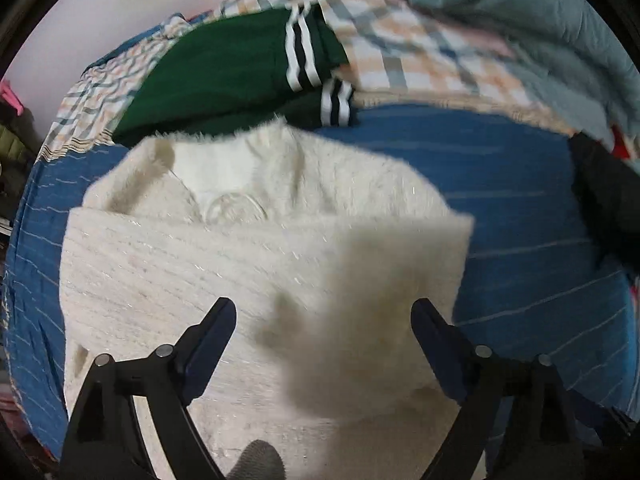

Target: Fold large clothes

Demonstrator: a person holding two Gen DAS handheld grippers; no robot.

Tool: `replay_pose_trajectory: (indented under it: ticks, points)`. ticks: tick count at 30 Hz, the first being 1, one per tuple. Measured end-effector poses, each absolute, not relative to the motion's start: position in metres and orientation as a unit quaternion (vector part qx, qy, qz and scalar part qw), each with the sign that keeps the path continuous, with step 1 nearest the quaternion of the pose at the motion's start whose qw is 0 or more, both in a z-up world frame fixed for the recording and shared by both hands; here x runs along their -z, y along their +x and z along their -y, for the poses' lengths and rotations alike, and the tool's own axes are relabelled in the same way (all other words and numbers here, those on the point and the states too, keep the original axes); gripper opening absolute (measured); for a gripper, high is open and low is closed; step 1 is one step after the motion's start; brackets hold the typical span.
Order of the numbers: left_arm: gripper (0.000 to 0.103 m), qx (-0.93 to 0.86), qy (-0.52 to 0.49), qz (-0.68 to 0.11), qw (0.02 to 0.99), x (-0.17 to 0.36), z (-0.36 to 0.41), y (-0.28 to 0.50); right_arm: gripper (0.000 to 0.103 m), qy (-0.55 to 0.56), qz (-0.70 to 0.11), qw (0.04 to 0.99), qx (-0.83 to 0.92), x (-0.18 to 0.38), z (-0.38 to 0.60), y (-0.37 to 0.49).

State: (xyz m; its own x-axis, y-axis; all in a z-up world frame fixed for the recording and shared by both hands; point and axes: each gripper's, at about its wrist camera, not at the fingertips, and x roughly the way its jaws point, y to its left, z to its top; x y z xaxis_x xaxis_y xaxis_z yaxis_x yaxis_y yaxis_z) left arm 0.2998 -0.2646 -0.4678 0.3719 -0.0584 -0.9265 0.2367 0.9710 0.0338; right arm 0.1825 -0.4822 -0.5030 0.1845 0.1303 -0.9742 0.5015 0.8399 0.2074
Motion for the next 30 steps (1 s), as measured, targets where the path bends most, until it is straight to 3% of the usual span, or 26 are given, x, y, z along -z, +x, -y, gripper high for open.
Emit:
replay_pose_trajectory:
  ticks: [7, 12, 14, 15, 16, 19, 22, 23, 25, 27, 30]
  points:
    - [0.090, -0.016, 0.066, -0.557, 0.828, 0.453, 0.166, 0.279, 0.086, 0.257, -0.640, 0.722, 0.044, 0.502, 0.483, 0.189]
    - [0.090, -0.147, 0.127, -0.580, 0.791, 0.489, 0.089, 0.247, 0.084, 0.185, -0.671, 0.718, -0.029, 0.538, 0.440, 0.231]
    - [0.090, -0.176, 0.133, -0.589, 0.777, 0.506, 0.070, 0.241, 0.061, 0.165, -0.678, 0.715, -0.053, 0.552, 0.424, 0.245]
    - [0.090, -0.197, 0.138, -0.593, 0.768, 0.517, 0.059, 0.237, 0.029, 0.155, -0.680, 0.714, -0.062, 0.559, 0.418, 0.252]
    - [0.090, -0.207, 0.140, -0.596, 0.763, 0.524, 0.053, 0.238, 0.016, 0.150, -0.674, 0.721, -0.054, 0.561, 0.419, 0.259]
    - [0.090, -0.240, 0.126, -0.608, 0.746, 0.544, 0.031, 0.232, 0.016, 0.228, -0.657, 0.718, 0.004, 0.569, 0.458, 0.259]
    - [0.090, -0.241, 0.110, -0.624, 0.735, 0.564, 0.021, 0.232, 0.020, 0.280, -0.690, 0.666, 0.035, 0.596, 0.482, 0.244]
    - [0.091, -0.237, 0.103, -0.622, 0.739, 0.570, 0.020, 0.230, 0.023, 0.293, -0.692, 0.659, 0.037, 0.592, 0.486, 0.239]
    - [0.094, -0.235, 0.097, -0.612, 0.748, 0.571, 0.018, 0.227, 0.045, 0.293, -0.697, 0.652, 0.056, 0.575, 0.490, 0.233]
    - [0.103, -0.242, 0.091, -0.602, 0.755, 0.576, 0.013, 0.231, 0.048, 0.298, -0.688, 0.656, 0.090, 0.551, 0.495, 0.223]
    - [0.103, -0.232, 0.046, -0.591, 0.771, 0.575, 0.004, 0.231, 0.048, 0.303, -0.639, 0.700, 0.097, 0.504, 0.489, 0.218]
